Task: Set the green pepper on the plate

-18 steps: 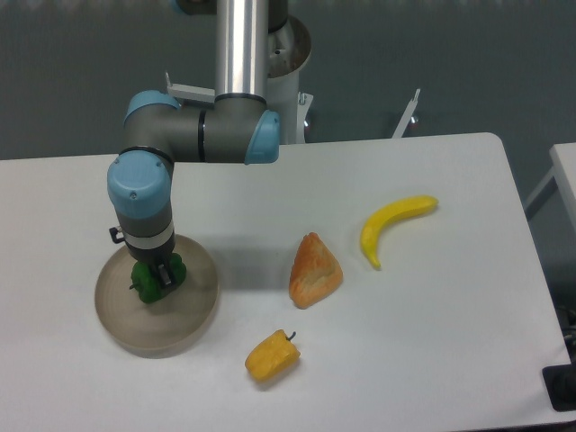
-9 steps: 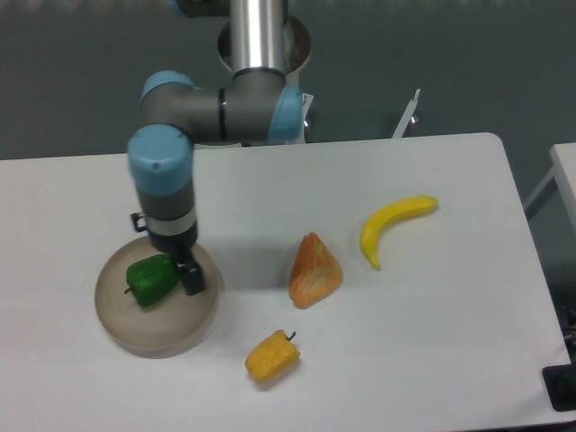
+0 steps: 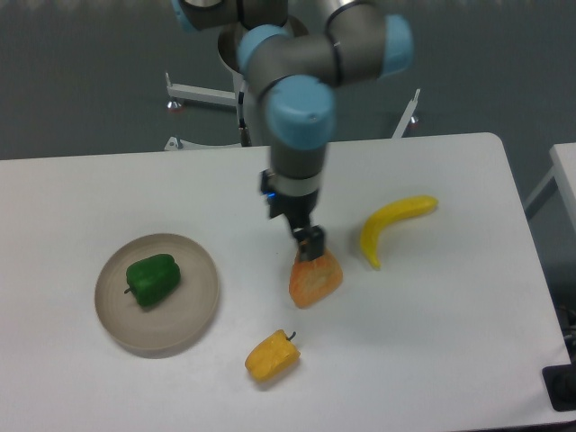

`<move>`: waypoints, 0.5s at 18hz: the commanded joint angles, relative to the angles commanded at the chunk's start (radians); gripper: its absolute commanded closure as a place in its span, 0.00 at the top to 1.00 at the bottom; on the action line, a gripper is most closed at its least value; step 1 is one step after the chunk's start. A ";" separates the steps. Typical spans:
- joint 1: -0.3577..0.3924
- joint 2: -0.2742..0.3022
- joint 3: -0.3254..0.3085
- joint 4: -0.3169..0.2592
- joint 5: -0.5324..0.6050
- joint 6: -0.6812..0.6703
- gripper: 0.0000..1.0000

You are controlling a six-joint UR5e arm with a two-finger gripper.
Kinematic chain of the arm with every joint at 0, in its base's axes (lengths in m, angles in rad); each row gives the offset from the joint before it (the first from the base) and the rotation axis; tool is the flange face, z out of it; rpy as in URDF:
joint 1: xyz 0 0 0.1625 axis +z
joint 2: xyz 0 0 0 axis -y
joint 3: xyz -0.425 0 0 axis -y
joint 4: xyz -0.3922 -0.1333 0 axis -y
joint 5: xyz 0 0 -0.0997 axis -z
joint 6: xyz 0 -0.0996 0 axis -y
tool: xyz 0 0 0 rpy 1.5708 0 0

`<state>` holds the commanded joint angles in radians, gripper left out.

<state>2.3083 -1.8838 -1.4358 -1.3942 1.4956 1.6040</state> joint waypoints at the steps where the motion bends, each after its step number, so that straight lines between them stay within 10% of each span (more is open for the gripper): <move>1: 0.019 0.006 0.000 -0.002 0.008 0.026 1.00; 9: 0.029 -0.004 -0.040 0.023 0.089 0.143 1.00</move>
<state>2.3378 -1.8883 -1.4757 -1.3714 1.5846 1.7472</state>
